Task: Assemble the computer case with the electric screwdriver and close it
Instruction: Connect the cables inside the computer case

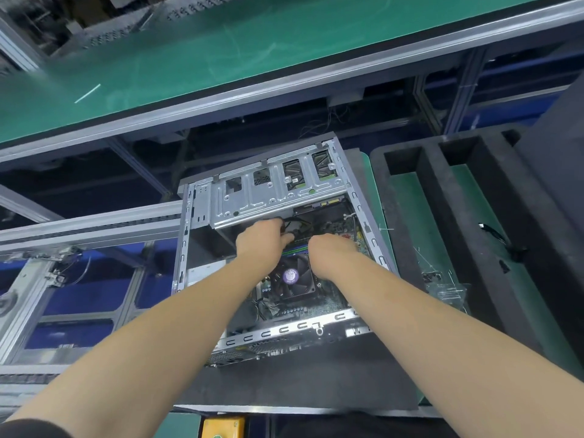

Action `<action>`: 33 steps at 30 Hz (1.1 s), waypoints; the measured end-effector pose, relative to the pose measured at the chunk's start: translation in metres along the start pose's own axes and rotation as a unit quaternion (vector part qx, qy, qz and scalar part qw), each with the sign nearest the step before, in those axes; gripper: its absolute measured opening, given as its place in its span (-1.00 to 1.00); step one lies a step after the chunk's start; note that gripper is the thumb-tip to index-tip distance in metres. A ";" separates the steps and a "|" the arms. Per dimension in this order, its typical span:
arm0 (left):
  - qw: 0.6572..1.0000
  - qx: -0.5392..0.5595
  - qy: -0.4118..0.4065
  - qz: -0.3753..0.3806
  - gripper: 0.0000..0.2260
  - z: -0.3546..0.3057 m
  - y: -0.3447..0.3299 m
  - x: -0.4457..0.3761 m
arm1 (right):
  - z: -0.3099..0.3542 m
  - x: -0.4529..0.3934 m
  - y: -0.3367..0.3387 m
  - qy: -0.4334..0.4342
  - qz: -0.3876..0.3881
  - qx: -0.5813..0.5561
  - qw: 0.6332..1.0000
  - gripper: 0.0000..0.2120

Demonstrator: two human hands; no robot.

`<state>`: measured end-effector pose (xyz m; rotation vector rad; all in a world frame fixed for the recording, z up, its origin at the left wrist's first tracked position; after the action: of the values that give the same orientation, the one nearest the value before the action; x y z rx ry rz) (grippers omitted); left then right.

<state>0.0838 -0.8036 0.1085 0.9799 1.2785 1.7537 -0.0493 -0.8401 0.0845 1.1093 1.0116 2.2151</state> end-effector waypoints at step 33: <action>0.928 -0.151 -0.042 0.337 -0.71 0.055 -0.002 0.006 | -0.002 -0.001 -0.006 -0.021 0.011 0.023 0.999 -0.75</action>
<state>0.1306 -0.7759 0.1193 1.3911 0.6027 2.2994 -0.0502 -0.8380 0.0789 1.1867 1.0415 2.1858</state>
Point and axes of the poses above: each hand's wrist, its own x-axis away from the middle knuckle, its own y-axis out of the back of the hand, z = x × y, the point moved 5 cm from there along -x, towards the middle knuckle, and after that the axes turned 13 degrees about -x, right-handed, at the moved point
